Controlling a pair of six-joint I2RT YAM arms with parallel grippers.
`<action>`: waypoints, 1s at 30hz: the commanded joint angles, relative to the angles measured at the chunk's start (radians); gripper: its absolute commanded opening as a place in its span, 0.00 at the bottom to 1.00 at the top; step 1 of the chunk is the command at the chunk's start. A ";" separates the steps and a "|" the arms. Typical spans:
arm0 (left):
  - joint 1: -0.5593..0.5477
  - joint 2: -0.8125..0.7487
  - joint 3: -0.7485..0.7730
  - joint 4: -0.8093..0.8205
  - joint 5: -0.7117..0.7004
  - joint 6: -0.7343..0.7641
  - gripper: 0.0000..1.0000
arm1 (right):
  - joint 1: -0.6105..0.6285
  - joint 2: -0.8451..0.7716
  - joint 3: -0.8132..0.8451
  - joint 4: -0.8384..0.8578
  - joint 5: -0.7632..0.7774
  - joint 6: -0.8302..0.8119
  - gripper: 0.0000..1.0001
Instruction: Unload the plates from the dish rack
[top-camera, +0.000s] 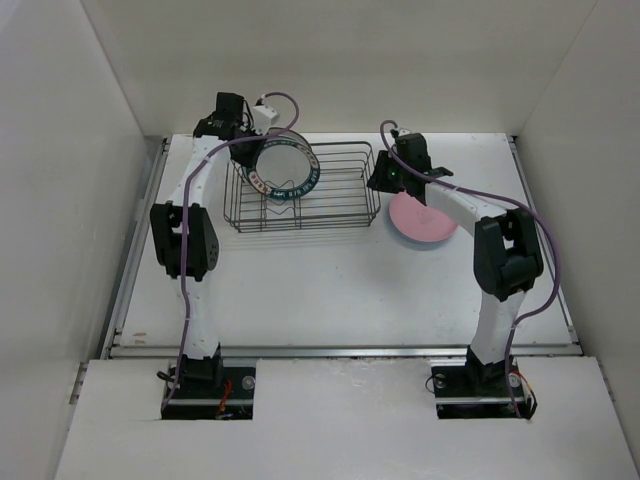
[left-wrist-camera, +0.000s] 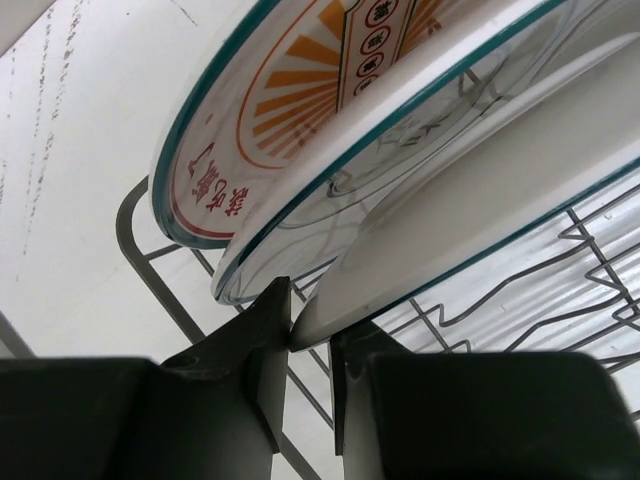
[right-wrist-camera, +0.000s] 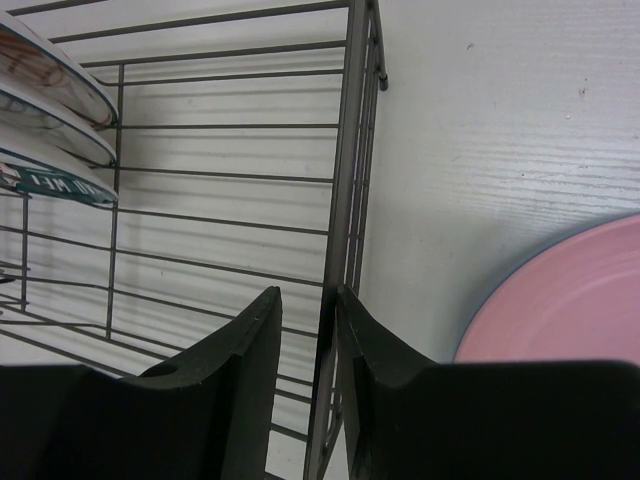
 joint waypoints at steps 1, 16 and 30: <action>0.022 -0.084 0.055 -0.014 0.096 -0.106 0.00 | 0.014 0.013 0.009 0.005 -0.051 -0.014 0.34; 0.031 -0.284 0.116 -0.145 0.118 -0.263 0.00 | 0.005 0.022 0.000 -0.005 -0.011 -0.023 0.34; 0.031 -0.382 -0.072 -0.658 0.614 0.040 0.00 | -0.004 0.013 0.009 0.015 -0.038 0.023 0.34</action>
